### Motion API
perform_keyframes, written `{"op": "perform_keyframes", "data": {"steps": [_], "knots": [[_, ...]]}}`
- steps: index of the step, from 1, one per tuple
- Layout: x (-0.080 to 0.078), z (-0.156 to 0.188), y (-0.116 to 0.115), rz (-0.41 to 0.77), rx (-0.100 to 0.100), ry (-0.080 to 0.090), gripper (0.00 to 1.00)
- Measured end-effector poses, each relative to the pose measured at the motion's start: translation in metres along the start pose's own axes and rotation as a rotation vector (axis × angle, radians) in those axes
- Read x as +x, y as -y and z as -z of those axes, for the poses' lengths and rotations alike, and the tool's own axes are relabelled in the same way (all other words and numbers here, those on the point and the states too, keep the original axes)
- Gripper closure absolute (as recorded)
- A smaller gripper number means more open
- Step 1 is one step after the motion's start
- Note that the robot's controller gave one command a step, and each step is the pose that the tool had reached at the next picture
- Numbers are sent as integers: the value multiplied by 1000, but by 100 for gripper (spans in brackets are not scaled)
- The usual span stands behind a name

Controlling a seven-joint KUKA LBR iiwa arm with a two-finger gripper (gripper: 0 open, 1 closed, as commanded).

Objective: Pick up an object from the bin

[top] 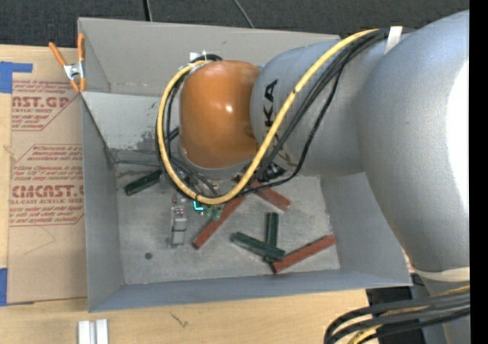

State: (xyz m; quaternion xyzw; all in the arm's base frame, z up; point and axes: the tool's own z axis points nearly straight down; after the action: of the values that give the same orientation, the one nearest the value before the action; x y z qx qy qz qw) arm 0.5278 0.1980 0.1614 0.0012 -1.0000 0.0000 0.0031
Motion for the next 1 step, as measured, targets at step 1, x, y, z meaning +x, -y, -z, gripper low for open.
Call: {"op": "perform_keyframes", "data": {"steps": [1], "knots": [[-2, 4, 1, -2, -1, 7, 0]]}}
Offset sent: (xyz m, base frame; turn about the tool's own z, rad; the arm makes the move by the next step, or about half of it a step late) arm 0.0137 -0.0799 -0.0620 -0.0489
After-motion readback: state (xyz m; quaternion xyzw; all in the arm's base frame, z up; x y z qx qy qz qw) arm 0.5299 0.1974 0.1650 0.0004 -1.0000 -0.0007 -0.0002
